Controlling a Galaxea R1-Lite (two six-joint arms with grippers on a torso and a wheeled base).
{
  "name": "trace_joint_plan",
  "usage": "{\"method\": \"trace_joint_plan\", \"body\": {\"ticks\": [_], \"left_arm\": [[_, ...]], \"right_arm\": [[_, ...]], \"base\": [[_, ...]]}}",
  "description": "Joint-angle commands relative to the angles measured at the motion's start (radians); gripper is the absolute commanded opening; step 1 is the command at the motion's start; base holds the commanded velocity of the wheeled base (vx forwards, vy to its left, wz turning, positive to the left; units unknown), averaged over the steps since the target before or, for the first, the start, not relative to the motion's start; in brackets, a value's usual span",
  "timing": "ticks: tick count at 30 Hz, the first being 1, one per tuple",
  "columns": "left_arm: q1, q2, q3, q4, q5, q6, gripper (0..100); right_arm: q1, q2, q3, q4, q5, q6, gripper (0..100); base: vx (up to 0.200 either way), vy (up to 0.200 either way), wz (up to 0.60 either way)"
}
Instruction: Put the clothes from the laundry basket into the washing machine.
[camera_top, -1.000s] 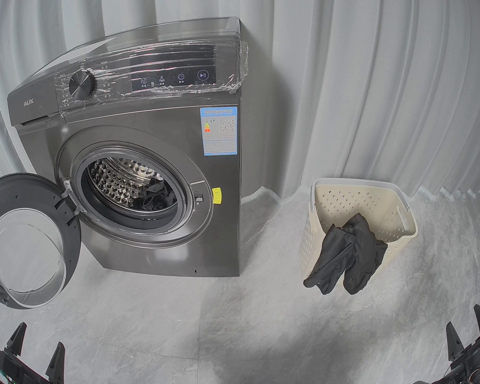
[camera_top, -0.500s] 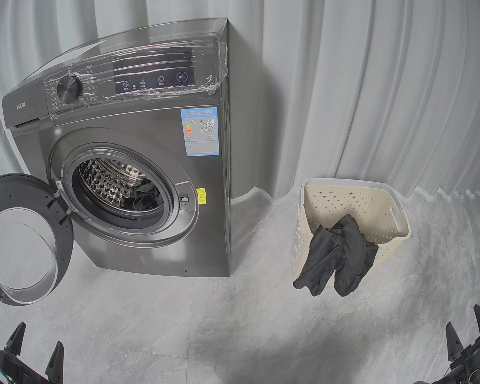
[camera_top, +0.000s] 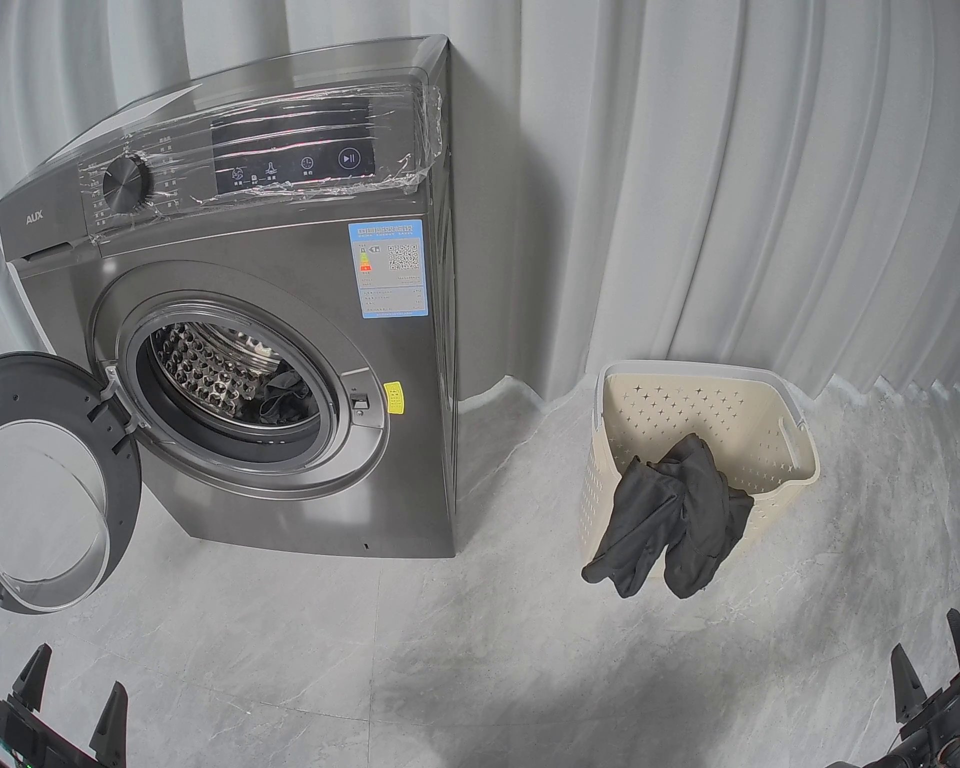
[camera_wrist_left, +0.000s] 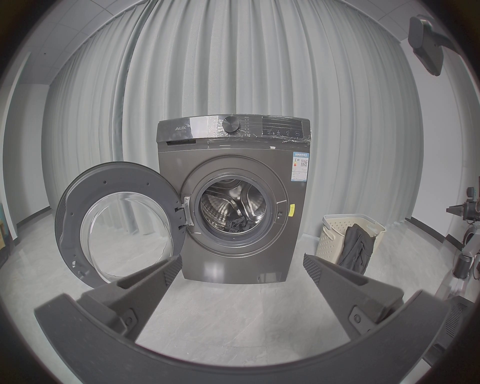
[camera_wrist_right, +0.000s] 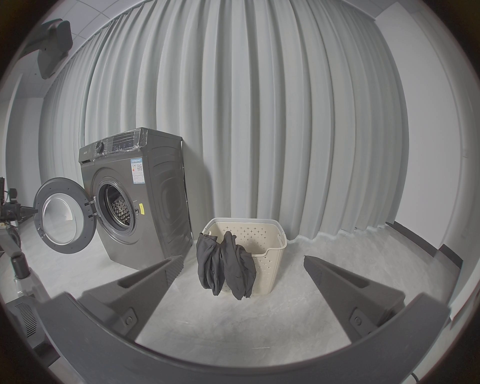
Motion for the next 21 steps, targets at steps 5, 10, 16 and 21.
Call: {"method": "trace_joint_plan", "body": {"ticks": [5, 10, 16, 21], "left_arm": [[0.001, -0.016, 0.018, 0.0, 0.0, 0.0, 100], [0.001, -0.016, 0.018, 0.0, 0.0, 0.0, 100], [0.001, -0.016, 0.018, 0.0, 0.0, 0.0, 100], [0.001, -0.016, 0.018, 0.0, 0.0, 0.0, 100]], "right_arm": [[0.0, -0.016, 0.018, 0.0, -0.001, -0.001, 100], [0.0, -0.016, 0.018, 0.0, 0.001, -0.001, 100], [0.0, -0.016, 0.018, 0.0, 0.001, -0.001, 100], [0.0, -0.016, 0.018, 0.0, -0.001, -0.001, 100]], "base": [[0.0, 0.0, 0.0], [0.0, 0.0, 0.0], [0.0, 0.0, 0.0], [0.0, 0.0, 0.0]]}}
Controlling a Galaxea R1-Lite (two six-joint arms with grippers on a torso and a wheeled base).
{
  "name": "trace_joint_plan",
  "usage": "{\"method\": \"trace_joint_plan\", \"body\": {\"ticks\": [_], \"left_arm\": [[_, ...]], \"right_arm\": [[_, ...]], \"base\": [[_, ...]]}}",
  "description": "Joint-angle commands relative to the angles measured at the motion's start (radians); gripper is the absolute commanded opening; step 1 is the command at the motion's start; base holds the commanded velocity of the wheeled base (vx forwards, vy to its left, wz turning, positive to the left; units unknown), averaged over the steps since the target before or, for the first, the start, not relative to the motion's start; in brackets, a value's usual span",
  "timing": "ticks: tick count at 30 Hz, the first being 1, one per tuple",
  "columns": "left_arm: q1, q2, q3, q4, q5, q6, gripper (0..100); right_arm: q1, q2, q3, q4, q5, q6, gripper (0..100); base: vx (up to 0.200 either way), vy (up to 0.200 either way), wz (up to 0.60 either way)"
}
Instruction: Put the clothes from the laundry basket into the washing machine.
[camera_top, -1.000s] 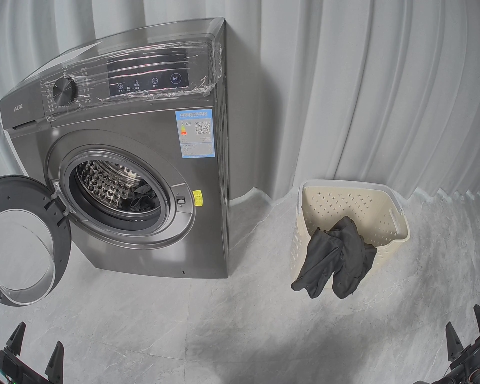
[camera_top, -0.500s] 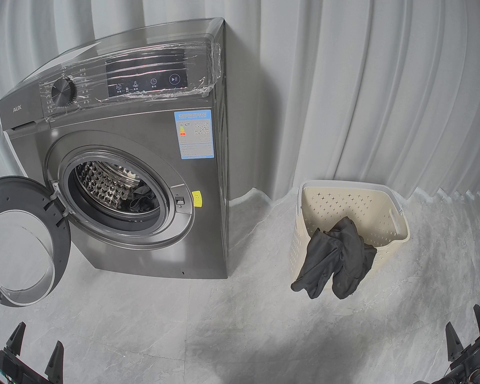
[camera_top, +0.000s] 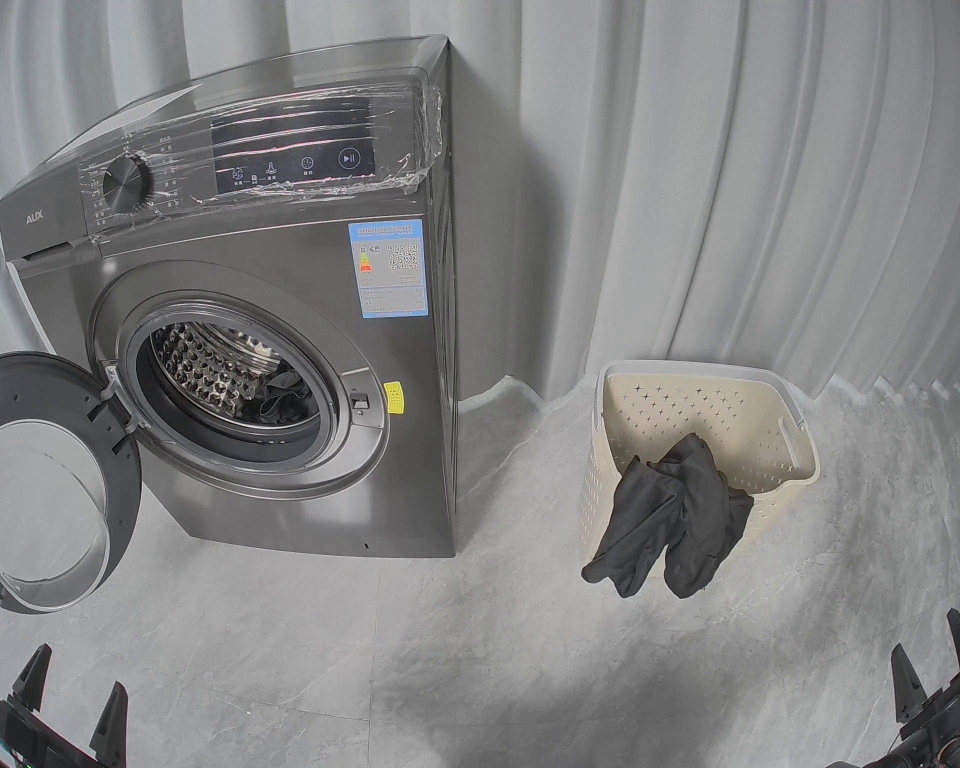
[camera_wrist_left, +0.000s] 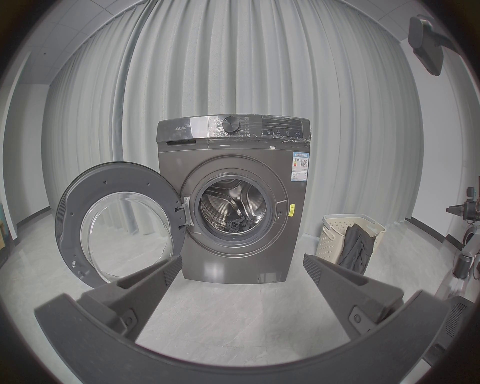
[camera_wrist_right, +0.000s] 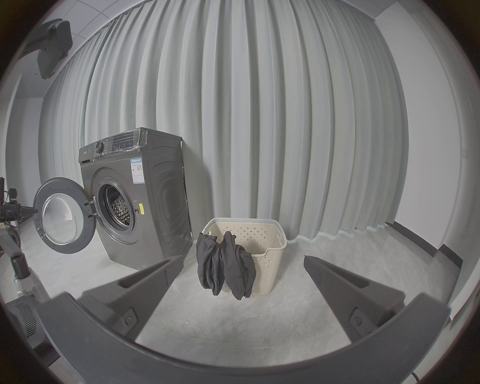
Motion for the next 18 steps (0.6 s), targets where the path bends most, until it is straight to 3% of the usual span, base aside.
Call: {"method": "trace_joint_plan", "body": {"ticks": [1, 18], "left_arm": [[0.001, -0.016, 0.018, 0.0, 0.0, 0.0, 100], [0.001, -0.016, 0.018, 0.0, 0.0, 0.001, 100]], "right_arm": [[0.0, -0.016, 0.018, 0.0, 0.001, 0.0, 100], [0.0, -0.016, 0.018, 0.0, 0.0, 0.0, 100]], "base": [[0.0, 0.0, 0.0], [0.0, 0.0, 0.0]]}}
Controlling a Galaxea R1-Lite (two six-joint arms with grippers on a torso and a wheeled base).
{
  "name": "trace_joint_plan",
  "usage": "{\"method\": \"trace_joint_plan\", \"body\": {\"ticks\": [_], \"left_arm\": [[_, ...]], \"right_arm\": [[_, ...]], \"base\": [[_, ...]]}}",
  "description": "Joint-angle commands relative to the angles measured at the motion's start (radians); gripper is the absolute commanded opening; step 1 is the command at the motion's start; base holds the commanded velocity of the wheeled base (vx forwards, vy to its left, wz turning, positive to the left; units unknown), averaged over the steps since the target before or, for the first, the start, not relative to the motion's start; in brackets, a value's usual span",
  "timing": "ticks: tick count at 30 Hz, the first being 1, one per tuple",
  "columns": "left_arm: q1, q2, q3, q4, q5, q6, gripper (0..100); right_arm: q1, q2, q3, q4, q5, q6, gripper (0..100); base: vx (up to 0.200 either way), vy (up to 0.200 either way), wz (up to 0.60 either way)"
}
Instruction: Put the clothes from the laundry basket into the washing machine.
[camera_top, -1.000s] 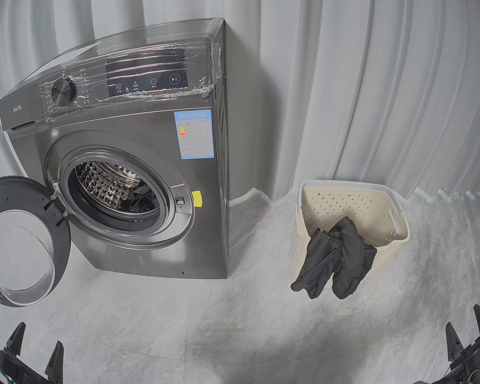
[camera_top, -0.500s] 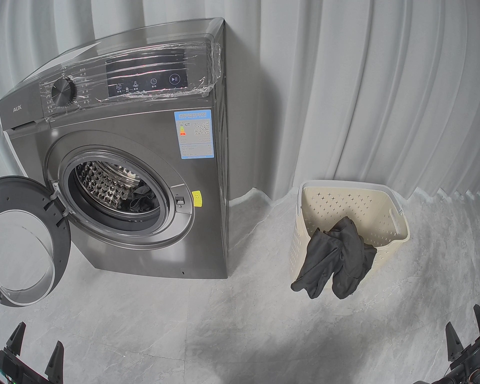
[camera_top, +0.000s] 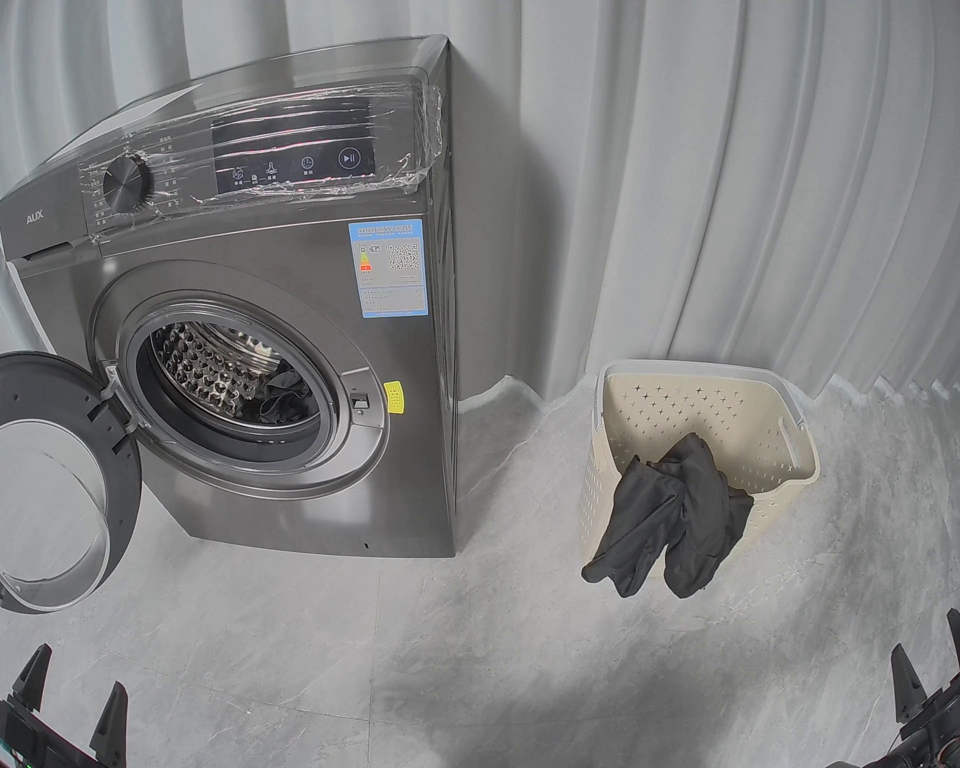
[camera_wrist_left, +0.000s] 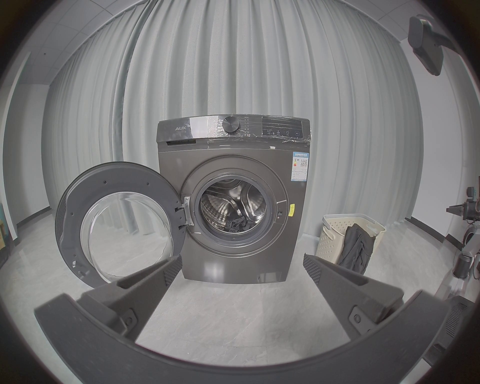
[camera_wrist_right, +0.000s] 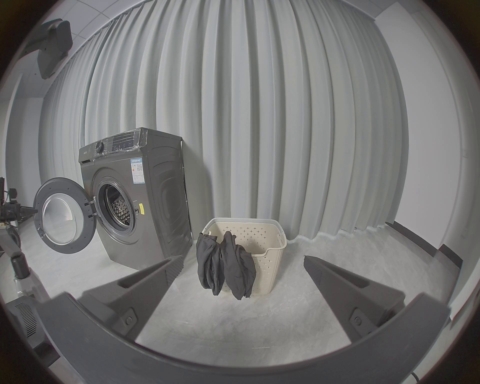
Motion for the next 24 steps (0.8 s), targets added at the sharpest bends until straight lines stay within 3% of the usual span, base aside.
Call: {"method": "trace_joint_plan", "body": {"ticks": [1, 16, 24], "left_arm": [[0.0, -0.016, 0.018, 0.0, 0.001, 0.0, 100], [0.0, -0.016, 0.018, 0.0, -0.001, -0.001, 100], [0.0, -0.016, 0.018, 0.0, -0.001, -0.001, 100]], "right_arm": [[0.0, -0.016, 0.018, 0.0, -0.001, -0.001, 100], [0.0, -0.016, 0.018, 0.0, -0.001, -0.001, 100], [0.0, -0.016, 0.018, 0.0, -0.001, -0.001, 100]], "base": [[0.0, 0.0, 0.0], [0.0, 0.0, 0.0], [0.0, -0.2, 0.0]]}}
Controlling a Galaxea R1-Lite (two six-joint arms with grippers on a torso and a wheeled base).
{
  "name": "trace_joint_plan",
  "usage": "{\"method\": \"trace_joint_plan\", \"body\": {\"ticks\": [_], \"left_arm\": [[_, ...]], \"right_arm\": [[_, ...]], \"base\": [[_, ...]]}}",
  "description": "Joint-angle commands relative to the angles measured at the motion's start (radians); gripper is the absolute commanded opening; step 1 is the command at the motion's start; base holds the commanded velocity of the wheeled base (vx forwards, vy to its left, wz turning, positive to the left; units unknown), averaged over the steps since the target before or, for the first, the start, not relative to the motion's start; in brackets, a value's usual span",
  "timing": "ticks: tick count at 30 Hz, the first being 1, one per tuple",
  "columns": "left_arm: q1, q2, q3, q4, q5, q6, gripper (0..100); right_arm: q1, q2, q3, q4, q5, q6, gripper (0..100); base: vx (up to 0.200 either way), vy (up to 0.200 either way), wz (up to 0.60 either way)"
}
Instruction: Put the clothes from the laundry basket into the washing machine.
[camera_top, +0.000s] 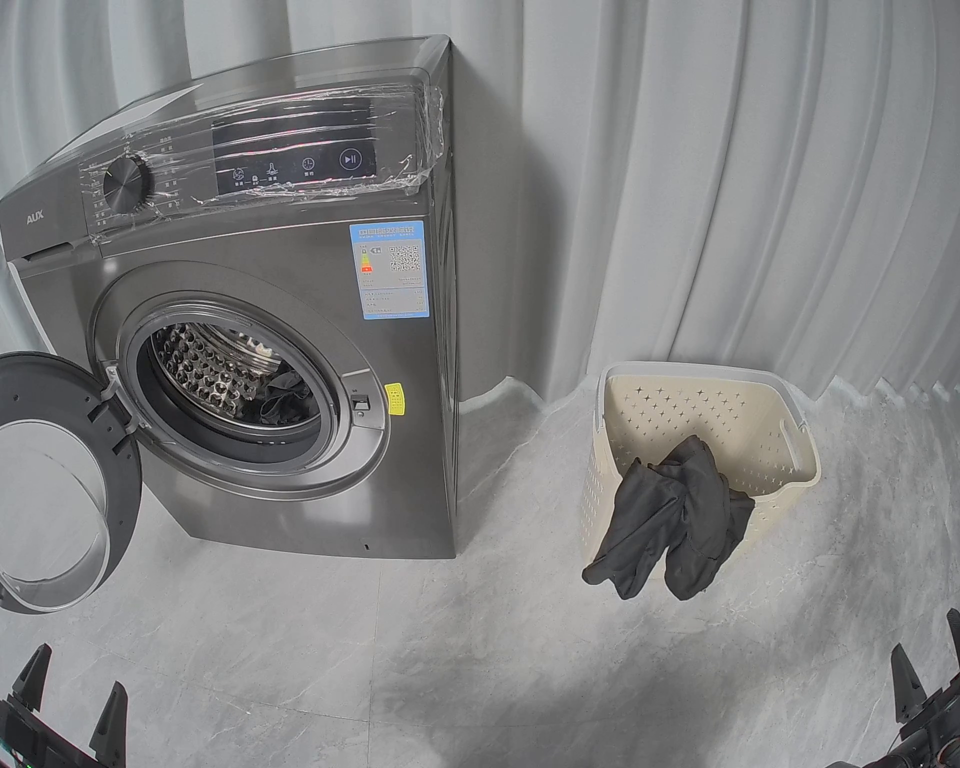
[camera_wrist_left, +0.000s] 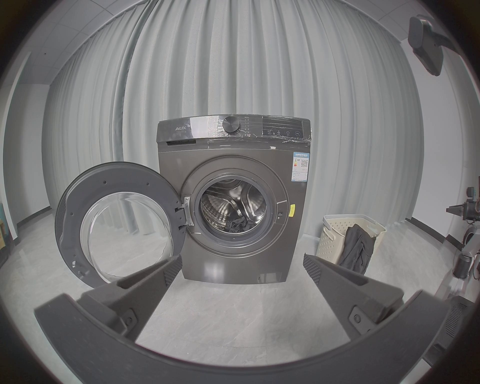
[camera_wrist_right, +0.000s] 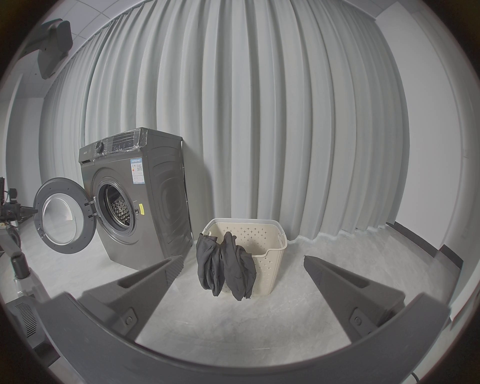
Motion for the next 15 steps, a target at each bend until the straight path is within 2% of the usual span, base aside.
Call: {"method": "trace_joint_plan", "body": {"ticks": [1, 4, 13, 15], "left_arm": [[0.0, -0.016, 0.018, 0.0, 0.0, -0.001, 100], [0.0, -0.016, 0.018, 0.0, 0.0, 0.001, 100], [0.0, -0.016, 0.018, 0.0, 0.0, 0.001, 100], [0.0, -0.016, 0.018, 0.0, 0.0, 0.002, 100]], "right_arm": [[0.0, -0.016, 0.018, 0.0, 0.0, -0.001, 100], [0.0, -0.016, 0.018, 0.0, 0.002, -0.001, 100], [0.0, -0.016, 0.018, 0.0, 0.0, -0.001, 100], [0.0, -0.016, 0.018, 0.0, 0.002, -0.001, 100]], "base": [[0.0, -0.2, 0.0], [0.0, -0.2, 0.0], [0.0, 0.0, 0.0], [0.2, 0.0, 0.0]]}}
